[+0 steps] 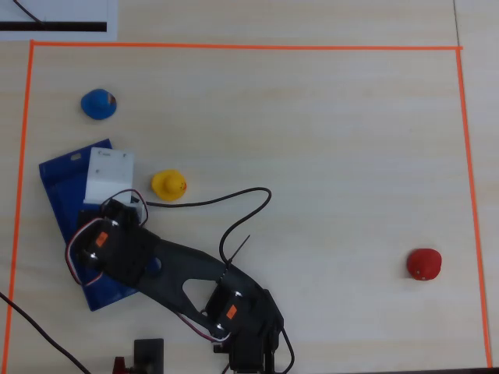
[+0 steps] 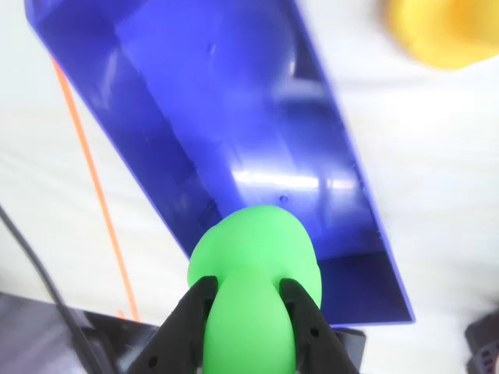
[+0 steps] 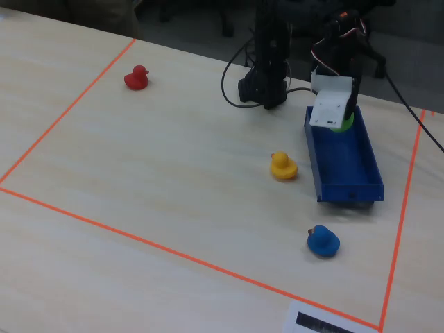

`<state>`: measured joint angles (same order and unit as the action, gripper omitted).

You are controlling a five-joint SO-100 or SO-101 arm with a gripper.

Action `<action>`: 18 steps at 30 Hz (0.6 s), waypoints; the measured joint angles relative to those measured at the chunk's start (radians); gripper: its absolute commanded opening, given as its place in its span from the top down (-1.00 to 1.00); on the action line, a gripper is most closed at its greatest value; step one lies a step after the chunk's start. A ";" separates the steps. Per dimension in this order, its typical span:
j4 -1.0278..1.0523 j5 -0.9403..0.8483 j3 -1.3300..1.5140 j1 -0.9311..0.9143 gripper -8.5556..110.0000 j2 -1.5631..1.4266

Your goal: Grasp green duck and put it into box.

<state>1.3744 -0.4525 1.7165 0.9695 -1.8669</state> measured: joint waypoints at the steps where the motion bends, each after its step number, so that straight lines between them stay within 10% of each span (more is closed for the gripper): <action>1: -0.012 -0.014 0.026 0.000 0.51 -0.009; 6: -0.060 -0.081 0.118 -0.011 0.35 -0.032; 11: -0.071 -0.135 0.118 -0.089 0.86 -0.051; 18: -0.144 -0.380 0.052 -0.465 0.86 -0.241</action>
<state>1.2303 -0.8330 1.7687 0.5047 -2.1077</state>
